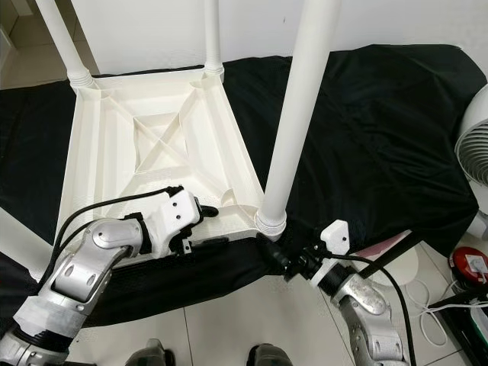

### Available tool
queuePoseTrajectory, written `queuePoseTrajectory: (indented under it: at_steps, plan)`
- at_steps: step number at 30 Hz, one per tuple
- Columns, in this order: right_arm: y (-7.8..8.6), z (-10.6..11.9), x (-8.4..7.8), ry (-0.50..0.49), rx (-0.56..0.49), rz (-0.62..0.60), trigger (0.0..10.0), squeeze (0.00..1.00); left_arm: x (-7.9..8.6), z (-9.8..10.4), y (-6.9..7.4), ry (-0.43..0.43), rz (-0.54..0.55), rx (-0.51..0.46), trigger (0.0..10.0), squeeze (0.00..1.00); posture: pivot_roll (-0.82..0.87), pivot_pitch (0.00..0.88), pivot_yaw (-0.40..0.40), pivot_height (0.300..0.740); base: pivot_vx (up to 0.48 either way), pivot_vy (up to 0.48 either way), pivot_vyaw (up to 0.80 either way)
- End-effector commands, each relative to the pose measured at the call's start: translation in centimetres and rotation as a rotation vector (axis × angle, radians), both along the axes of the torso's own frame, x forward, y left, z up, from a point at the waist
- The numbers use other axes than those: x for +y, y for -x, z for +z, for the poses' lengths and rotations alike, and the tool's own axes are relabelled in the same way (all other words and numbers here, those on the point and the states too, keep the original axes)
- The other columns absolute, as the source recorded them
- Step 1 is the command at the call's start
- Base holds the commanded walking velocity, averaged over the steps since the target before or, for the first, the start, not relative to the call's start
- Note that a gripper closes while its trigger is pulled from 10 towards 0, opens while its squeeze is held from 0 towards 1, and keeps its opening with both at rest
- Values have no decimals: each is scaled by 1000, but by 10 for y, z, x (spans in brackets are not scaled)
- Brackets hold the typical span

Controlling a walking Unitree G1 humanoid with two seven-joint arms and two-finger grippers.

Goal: Building children table

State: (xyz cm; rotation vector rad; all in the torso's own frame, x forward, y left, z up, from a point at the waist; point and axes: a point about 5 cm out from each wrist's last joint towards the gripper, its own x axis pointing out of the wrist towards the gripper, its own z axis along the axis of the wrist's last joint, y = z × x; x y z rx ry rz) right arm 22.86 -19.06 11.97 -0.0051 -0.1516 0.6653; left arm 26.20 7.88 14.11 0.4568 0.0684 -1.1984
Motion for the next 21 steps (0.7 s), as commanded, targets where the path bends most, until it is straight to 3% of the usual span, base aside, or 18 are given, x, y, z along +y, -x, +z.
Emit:
queuePoseTrajectory:
  at_steps: [1, 12, 15, 17, 21]
  plan:
    - [0, 7, -2, 16, -36, 0, 10000, 0, -1, -4, 5, -8, -25, -8, 10000, 0, 34, 33, -8, 740, 0, 0, 0]
    - [-6, 15, -1, 42, -55, 16, 10000, 0, -1, -5, 6, 13, 14, 13, 10000, 0, 39, 17, -11, 740, 0, 0, 0]
    - [-18, 20, 5, 45, -52, 25, 10000, 0, -2, -3, -1, 45, 84, 1, 10000, 0, 38, 10, -14, 740, 0, 0, 0]
    - [-18, 20, 5, 45, -52, 25, 10000, 0, -2, -3, -1, 45, 84, 1, 10000, 0, 38, 10, -14, 740, 0, 0, 0]
    - [-35, 25, 12, 27, -4, 56, 10000, 0, -3, -1, 0, 124, 134, 27, 10000, 0, 38, 6, -18, 740, 0, 0, 0]
